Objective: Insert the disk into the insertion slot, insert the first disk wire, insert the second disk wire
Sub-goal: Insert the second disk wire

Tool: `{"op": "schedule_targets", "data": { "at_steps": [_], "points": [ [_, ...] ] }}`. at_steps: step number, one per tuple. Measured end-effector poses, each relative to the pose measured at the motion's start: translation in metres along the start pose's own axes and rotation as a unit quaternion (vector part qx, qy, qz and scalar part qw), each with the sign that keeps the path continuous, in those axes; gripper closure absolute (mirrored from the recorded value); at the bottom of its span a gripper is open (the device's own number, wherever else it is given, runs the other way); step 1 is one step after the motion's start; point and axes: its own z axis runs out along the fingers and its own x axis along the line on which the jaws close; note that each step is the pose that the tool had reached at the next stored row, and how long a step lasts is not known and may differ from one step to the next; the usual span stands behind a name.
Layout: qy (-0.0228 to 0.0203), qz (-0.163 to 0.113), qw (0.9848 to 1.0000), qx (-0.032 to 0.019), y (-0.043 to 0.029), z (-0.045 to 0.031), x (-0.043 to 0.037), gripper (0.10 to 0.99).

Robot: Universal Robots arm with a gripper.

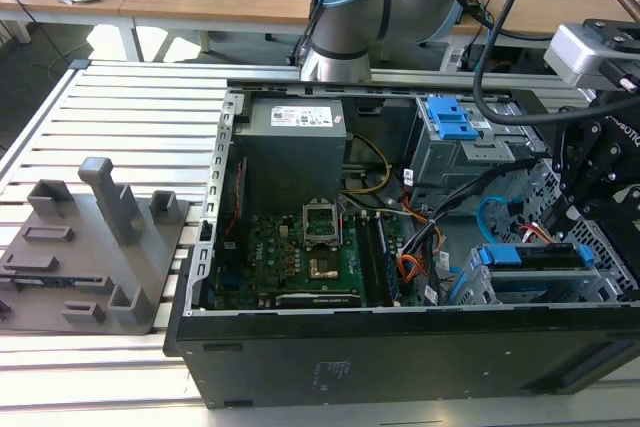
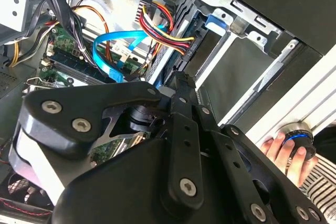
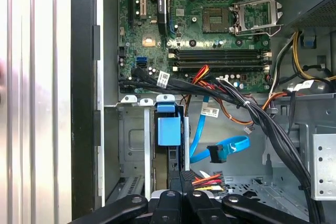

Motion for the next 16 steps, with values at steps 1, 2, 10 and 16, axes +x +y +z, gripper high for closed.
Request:
{"op": "schedule_targets", "data": {
  "at_steps": [1,2,10,16],
  "points": [
    [-0.0001,0.000,1.0000,0.0000,0.0000,0.0000,0.0000,0.918],
    [0.0000,0.000,1.0000,0.0000,0.0000,0.0000,0.0000,0.851],
    [0.0002,-0.002,1.0000,0.0000,0.0006,-0.0006,-0.0220,0.784],
    [0.0022,-0.048,0.9989,0.0014,0.0032,0.0008,-0.0272,0.784]
  ]
}}
